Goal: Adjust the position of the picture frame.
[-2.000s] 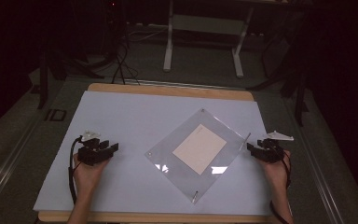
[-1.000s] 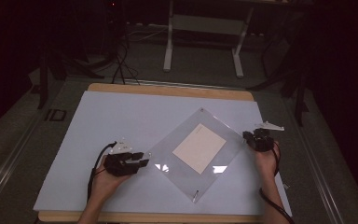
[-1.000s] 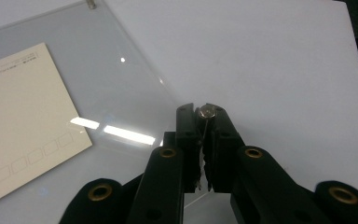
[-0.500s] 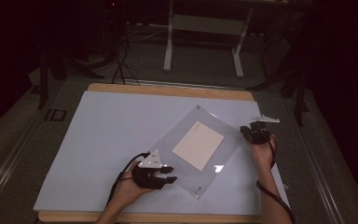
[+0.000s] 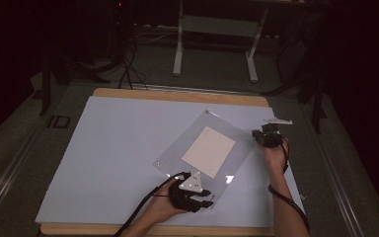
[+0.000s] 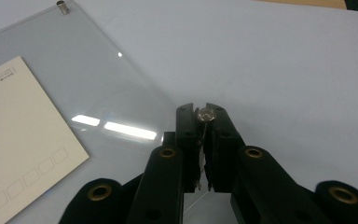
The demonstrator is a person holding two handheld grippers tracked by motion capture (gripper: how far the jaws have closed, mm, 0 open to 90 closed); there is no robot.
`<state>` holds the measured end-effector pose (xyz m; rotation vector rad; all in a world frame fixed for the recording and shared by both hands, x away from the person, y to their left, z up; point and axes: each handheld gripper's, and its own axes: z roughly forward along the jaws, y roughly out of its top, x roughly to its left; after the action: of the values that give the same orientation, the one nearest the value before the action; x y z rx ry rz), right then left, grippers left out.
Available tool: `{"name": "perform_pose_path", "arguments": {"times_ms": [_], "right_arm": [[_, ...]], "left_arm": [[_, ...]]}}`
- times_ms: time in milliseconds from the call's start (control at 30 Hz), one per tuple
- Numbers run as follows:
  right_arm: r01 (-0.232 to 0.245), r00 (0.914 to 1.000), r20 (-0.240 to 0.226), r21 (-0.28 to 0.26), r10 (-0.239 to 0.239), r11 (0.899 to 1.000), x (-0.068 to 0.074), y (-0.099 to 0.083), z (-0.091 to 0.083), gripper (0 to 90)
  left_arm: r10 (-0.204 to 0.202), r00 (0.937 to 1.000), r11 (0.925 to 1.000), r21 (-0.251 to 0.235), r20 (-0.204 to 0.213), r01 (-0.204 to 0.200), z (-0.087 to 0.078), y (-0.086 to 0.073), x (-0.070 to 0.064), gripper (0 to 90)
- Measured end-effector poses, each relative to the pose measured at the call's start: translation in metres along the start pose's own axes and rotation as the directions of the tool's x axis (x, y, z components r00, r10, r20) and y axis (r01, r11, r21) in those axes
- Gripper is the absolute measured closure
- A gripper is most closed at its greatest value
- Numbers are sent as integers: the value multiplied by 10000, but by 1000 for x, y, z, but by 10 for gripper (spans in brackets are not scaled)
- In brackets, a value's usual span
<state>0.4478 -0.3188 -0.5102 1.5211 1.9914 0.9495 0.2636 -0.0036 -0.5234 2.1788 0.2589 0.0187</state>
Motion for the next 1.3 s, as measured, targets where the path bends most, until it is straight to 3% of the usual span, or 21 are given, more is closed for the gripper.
{"name": "perform_pose_path", "arguments": {"times_ms": [267,433,767,900,1000,1133,1200,1267,1300], "right_arm": [[-69,10000,-48,-12,69,10000,-1,-1,2,852],[-82,9998,-167,-46,81,10000,-2,-1,2,844],[-591,9972,-462,-51,588,9982,-6,-11,11,826],[-481,9987,-149,197,484,9986,-3,-11,13,812],[-817,9966,-111,286,820,9962,-2,-8,14,830],[-836,9963,235,461,826,9954,1,-4,15,838],[-1313,9913,16,355,1313,9907,-1,-5,15,827],[-1561,9876,-103,334,1565,9872,-3,-5,15,827],[-1944,9805,-224,342,1952,9803,-4,-5,15,817]], "left_arm": [[350,9991,9993,113,-232,-348,19,0,0,730],[215,9993,9997,104,-301,-212,22,-2,1,809],[188,9995,9998,83,-235,-186,23,-3,2,817],[262,9993,9996,72,-262,-260,23,-3,1,817],[438,9985,9990,85,-317,-436,24,-2,1,827],[1102,9909,9934,391,-771,-1075,25,1,-5,841],[1475,9847,9879,629,-923,-1421,25,4,-7,841],[1475,9847,9879,629,-923,-1421,25,4,-7,840],[2113,9677,9730,1240,-1376,-1948,26,10,-14,835]]}}
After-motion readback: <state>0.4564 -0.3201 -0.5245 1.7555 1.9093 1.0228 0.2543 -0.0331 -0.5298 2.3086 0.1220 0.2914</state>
